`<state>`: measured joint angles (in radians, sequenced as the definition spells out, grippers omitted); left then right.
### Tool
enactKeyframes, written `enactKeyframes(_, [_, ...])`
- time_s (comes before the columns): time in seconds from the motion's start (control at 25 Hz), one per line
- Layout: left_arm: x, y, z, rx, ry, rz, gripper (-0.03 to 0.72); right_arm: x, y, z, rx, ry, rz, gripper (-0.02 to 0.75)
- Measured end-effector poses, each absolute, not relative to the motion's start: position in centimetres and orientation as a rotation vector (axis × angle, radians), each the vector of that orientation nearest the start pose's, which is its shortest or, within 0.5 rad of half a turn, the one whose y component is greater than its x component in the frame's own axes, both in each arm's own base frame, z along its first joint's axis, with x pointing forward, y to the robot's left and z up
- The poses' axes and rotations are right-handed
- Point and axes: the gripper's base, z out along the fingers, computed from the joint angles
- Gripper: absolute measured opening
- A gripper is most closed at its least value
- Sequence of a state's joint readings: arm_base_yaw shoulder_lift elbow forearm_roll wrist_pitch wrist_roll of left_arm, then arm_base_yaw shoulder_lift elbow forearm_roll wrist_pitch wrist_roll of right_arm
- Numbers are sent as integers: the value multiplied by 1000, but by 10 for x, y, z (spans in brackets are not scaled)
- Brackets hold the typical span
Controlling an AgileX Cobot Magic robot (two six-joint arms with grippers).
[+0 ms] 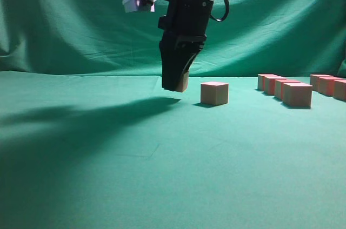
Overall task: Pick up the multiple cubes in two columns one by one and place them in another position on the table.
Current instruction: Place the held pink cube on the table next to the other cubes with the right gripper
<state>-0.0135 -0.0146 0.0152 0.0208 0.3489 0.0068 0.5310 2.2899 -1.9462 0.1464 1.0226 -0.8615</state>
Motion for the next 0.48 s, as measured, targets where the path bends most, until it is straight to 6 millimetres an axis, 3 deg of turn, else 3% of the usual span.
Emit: enactKeyframes(0.48, [53,0,177,32,1833,16,0,423,245,181,-1792,2206,103,256])
